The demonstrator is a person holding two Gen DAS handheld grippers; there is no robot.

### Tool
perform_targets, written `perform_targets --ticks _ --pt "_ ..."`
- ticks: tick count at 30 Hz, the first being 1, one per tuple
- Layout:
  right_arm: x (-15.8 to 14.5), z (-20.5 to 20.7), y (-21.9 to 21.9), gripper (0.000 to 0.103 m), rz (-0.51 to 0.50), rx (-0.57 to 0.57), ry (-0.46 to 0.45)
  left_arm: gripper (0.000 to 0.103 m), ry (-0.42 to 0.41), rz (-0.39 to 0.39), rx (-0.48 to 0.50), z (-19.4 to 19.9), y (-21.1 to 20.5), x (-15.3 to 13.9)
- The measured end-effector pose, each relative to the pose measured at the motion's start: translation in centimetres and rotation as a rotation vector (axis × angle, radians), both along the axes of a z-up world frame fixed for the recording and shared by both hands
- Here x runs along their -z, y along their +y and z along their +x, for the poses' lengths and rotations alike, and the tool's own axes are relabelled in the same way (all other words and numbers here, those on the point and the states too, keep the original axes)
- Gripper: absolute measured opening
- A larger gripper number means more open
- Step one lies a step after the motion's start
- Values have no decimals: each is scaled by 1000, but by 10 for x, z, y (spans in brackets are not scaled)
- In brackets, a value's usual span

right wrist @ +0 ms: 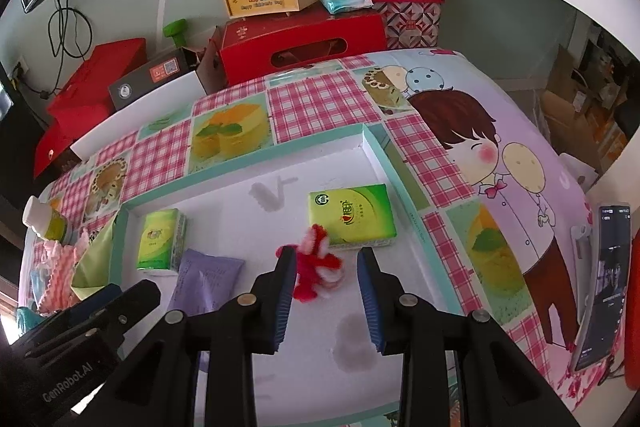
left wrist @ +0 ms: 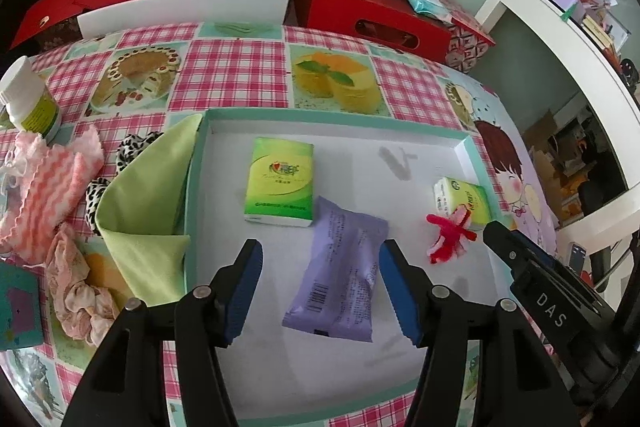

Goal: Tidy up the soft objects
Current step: 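Open both tools to drop the packet and red bow into the tray, then move both tools over the pile of soft items beside the tray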

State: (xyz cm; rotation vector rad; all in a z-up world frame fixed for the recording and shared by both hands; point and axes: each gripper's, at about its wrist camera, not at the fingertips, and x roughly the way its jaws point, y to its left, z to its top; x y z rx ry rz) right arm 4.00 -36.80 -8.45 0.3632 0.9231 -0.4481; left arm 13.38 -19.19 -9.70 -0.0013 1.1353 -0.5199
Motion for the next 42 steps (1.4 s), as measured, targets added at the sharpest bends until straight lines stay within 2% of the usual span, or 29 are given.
perform_targets --ticks 1,2,3,4,5,7,8,9,17,28,32,37,42 --pt "0 1 1 42 -6 -2 5 62 -1 3 -4 0 1 1" --pt "1 1 2 59 -12 -3 8 62 -3 8 -10 1 1 1" --pt "1 2 2 77 -19 -3 11 70 -11 20 -21 2 3 1" --pt "1 2 3 83 -29 -4 14 86 -27 41 -41 2 4 2" --pt "0 2 4 86 -43 -3 16 91 -52 62 -67 2 7 1" --pt "0 3 4 90 -67 1 22 93 -104 105 -111 2 12 0" --pt "0 3 4 99 -73 3 26 93 -116 120 -124 3 14 0" --pt "0 3 4 103 -76 3 28 93 -119 124 -137 5 17 0" --pt "4 6 6 103 -83 -10 53 94 -86 129 -195 11 32 5" --pt "7 10 11 103 -99 -38 72 94 -64 139 -212 14 38 7" --pt "2 10 16 103 -88 -62 39 94 -44 124 -215 18 46 4" --pt "-6 14 30 103 -40 -104 -17 94 -40 118 -263 25 66 -2" --pt "-5 23 55 103 -46 -166 -11 94 -31 124 -294 35 91 -6"
